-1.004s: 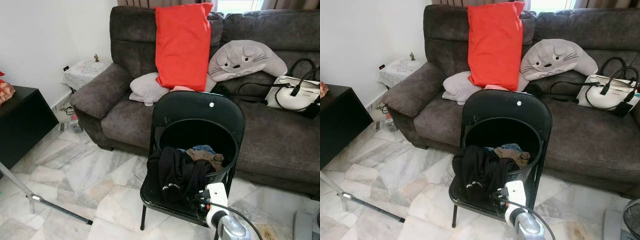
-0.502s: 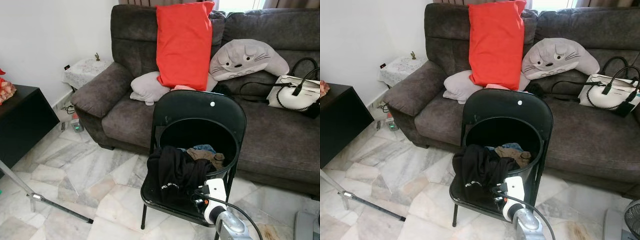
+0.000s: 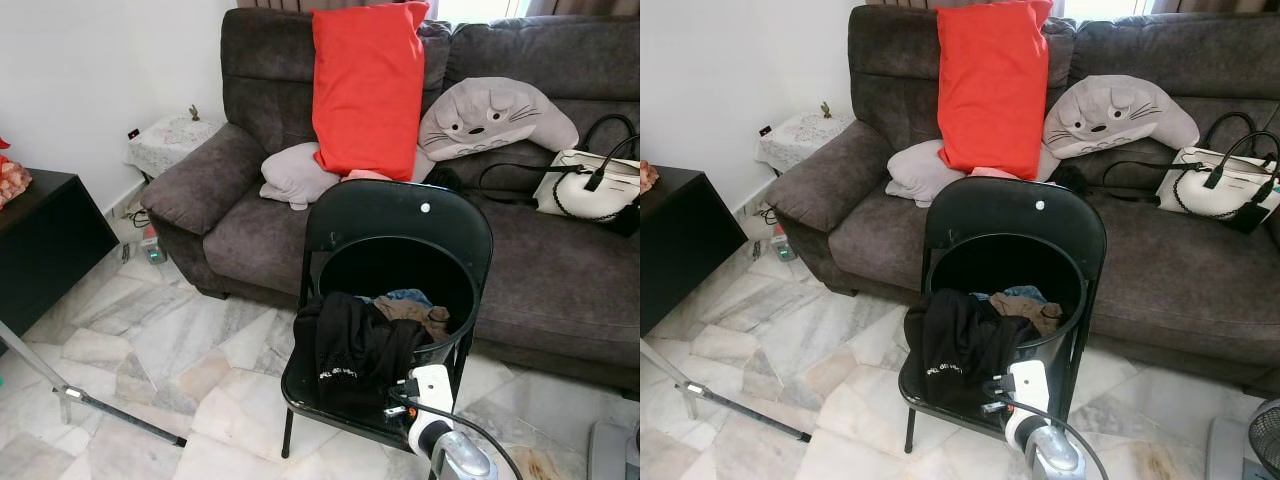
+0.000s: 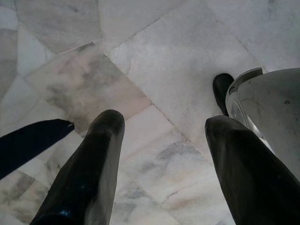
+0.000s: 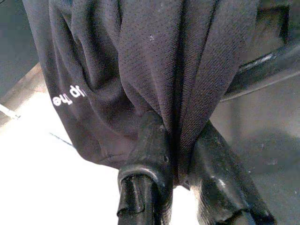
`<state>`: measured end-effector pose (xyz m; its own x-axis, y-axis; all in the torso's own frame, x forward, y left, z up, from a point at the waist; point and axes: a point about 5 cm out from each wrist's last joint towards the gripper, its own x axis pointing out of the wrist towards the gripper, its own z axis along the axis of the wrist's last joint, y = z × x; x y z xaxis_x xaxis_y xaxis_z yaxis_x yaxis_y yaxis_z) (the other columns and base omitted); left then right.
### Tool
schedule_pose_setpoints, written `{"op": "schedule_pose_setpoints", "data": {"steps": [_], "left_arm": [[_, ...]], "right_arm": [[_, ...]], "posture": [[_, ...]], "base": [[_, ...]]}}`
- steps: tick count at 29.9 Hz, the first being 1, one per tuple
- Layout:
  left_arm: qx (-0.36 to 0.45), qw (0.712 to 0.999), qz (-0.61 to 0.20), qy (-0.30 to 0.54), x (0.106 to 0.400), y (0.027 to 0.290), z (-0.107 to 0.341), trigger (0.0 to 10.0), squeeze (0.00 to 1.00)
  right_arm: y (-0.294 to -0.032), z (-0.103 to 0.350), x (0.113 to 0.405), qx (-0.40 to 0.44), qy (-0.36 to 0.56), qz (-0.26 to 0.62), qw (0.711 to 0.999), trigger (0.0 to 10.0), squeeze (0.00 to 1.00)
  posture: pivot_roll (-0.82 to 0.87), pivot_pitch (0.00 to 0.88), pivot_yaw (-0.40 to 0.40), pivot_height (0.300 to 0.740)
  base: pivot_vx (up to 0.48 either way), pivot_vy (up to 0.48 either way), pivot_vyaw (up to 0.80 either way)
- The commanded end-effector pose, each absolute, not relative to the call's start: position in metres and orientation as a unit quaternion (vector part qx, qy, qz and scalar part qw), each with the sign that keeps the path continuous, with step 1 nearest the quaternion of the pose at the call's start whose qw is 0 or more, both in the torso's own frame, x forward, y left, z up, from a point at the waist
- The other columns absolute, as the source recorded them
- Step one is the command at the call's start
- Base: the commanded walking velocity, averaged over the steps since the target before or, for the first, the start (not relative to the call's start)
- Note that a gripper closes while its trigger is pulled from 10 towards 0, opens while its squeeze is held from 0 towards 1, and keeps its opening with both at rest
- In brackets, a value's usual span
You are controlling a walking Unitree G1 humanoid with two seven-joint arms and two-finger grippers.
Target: Hang hanger
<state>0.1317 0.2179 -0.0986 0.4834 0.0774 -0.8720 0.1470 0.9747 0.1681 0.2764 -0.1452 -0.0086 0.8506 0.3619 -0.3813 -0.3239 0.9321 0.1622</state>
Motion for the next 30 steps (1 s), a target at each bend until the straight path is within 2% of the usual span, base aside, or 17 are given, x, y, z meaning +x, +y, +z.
{"op": "schedule_pose_setpoints", "data": {"steps": [1, 13, 18, 22, 30], "left_arm": [[0.112, 0.845, -0.017, 0.523, 0.123, 0.22, -0.101, 10.0, 0.0], [0.111, 0.847, -0.015, 0.52, 0.124, 0.219, -0.101, 10.0, 0.0], [0.111, 0.847, -0.015, 0.52, 0.125, 0.22, -0.101, 10.0, 0.0], [0.11, 0.848, -0.014, 0.518, 0.127, 0.22, -0.1, 10.0, 0.0], [0.109, 0.849, -0.013, 0.517, 0.129, 0.217, -0.1, 10.0, 0.0]], "right_arm": [[-0.142, -0.005, 0.278, 0.043, 0.189, 0.181, 0.964, 0.0, 0.0], [-0.169, 0.042, 0.261, 0.044, 0.047, 0.102, 0.993, 0.0, 0.0], [-0.172, 0.058, 0.254, 0.056, 0.027, 0.085, 0.994, 0.0, 0.0], [-0.171, 0.082, 0.25, 0.095, -0.001, 0.065, 0.993, 0.0, 0.0], [-0.18, 0.16, 0.282, 0.151, -0.103, 0.007, 0.983, 0.0, 0.0]], "posture": [[0.04, 0.031, 0.116, 0.74], [0.01, 0.028, 0.103, 0.74], [0.0, 0.024, 0.099, 0.74], [0.0, 0.019, 0.096, 0.74], [-0.01, 0.004, 0.089, 0.74]], "base": [[0.0, 0.0, 0.0], [0.0, 0.0, 0.0], [0.0, 0.0, 0.0], [0.0, 0.0, 0.0], [0.0, 0.0, 0.0]]}}
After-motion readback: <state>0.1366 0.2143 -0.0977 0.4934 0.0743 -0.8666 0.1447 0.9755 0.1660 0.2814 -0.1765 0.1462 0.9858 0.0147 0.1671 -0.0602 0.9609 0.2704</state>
